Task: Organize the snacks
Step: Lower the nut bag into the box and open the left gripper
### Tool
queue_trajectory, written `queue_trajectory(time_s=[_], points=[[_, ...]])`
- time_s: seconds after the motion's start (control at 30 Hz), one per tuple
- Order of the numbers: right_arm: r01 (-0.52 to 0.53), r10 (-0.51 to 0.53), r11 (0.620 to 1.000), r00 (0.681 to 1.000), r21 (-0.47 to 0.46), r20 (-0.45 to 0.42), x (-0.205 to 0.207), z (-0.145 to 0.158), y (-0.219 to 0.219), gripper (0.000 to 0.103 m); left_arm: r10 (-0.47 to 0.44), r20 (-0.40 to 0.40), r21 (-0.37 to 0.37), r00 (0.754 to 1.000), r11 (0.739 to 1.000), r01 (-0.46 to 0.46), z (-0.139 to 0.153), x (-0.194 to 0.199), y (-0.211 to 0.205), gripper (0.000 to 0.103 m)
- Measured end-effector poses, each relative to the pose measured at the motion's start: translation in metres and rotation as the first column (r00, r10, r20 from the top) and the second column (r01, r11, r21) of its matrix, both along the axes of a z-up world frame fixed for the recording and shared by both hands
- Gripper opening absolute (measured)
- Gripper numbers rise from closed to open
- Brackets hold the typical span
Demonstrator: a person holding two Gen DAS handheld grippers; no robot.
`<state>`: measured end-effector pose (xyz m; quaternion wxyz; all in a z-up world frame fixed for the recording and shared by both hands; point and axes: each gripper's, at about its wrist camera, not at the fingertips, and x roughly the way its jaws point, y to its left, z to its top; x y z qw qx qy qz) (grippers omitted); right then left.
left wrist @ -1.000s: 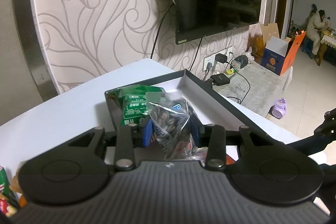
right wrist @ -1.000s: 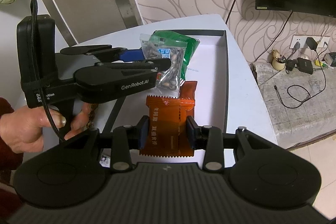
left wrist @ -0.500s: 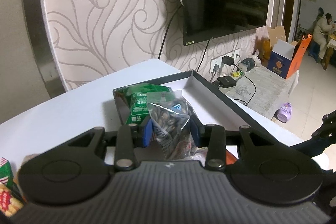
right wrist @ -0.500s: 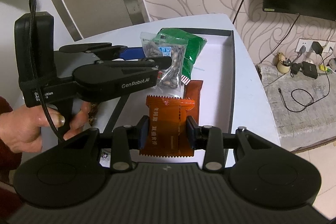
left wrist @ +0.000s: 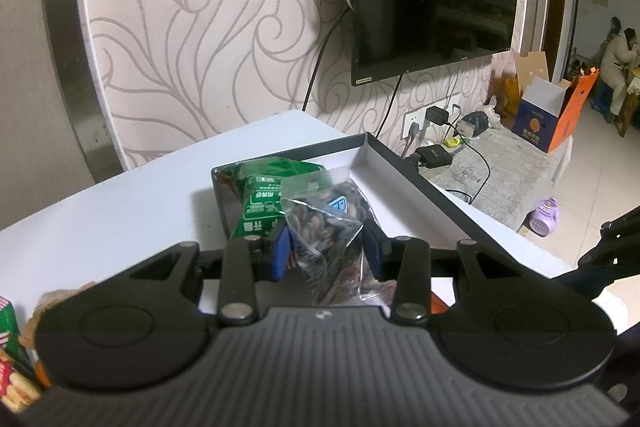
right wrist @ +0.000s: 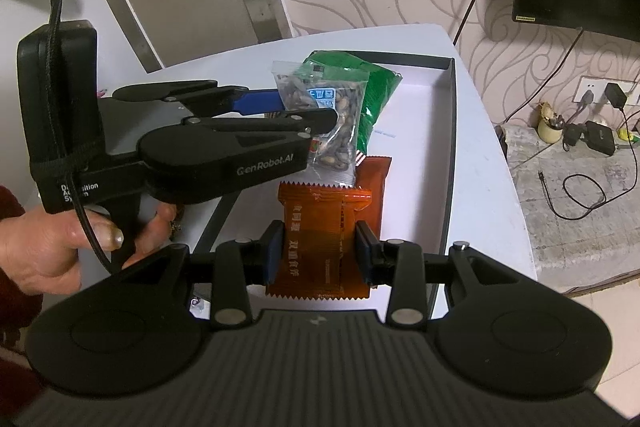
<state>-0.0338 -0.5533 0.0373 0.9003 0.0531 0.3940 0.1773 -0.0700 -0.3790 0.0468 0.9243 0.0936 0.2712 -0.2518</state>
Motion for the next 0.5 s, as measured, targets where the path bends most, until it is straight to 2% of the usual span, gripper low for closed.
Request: queue_trajectory(time_s=[0.5], points=[[-0.003, 0.003, 1.0, 1.0, -0.003, 0.005, 0.0012, 0.0001, 0.0034, 0.043, 0.005, -0.003, -0.011, 1.0, 1.0, -0.005, 0.0061, -0.0074, 0.009, 0.043]])
